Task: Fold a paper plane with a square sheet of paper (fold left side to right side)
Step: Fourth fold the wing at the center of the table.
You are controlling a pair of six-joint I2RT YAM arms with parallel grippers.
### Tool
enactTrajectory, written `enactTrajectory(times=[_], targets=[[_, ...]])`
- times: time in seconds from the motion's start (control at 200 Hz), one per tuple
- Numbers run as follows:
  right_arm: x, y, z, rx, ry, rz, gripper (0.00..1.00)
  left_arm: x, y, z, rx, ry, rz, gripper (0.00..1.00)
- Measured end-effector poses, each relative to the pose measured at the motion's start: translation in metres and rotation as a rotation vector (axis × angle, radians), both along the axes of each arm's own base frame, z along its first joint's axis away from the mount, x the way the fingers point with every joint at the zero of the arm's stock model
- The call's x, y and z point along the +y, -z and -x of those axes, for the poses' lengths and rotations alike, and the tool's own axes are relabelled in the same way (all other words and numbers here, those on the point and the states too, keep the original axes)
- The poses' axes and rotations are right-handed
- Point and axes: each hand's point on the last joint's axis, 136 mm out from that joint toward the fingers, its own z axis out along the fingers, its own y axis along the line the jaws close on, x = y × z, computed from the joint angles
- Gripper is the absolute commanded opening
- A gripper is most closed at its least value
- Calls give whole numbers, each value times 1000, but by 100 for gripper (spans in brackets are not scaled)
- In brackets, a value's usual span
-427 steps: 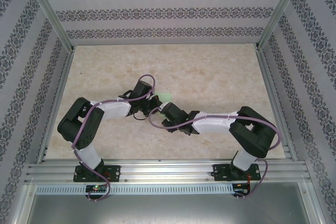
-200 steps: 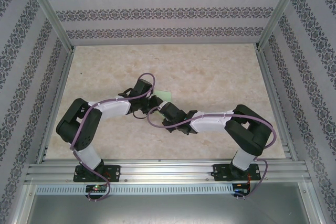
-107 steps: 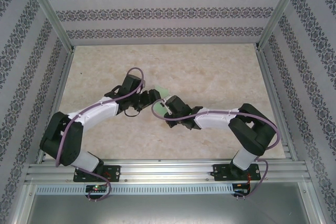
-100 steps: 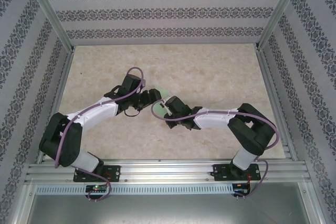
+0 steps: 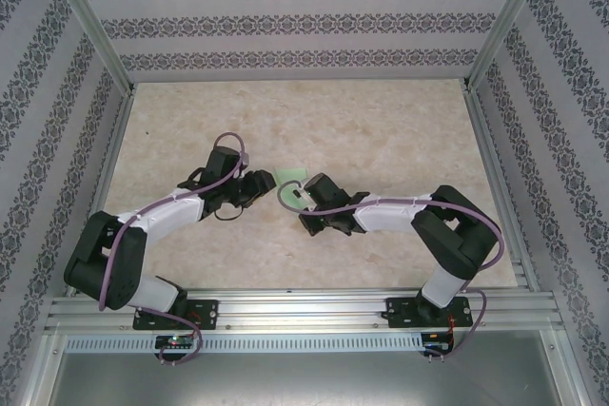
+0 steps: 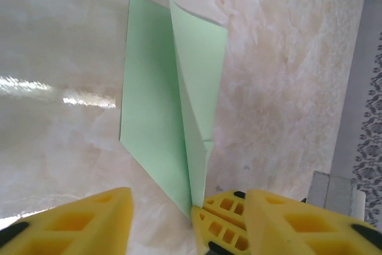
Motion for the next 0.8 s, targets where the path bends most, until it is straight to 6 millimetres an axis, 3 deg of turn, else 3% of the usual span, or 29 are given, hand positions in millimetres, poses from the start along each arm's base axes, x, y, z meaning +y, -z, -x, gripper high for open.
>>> enactTrajectory(times=[0.155,0.345,0.54,0.799], targets=[[0,-3,-2,52,10,-62,12,-10,1,-3,-10,22,50,33],[1,-6,-4,99,22,-136,11,-27,26,-2,39,56,56,24],[0,-7,-5,138,34,-190,12,-44,45,-2,82,86,55,21],[4,-11,-4,153,31,-221,12,-56,42,-11,61,95,74,21]])
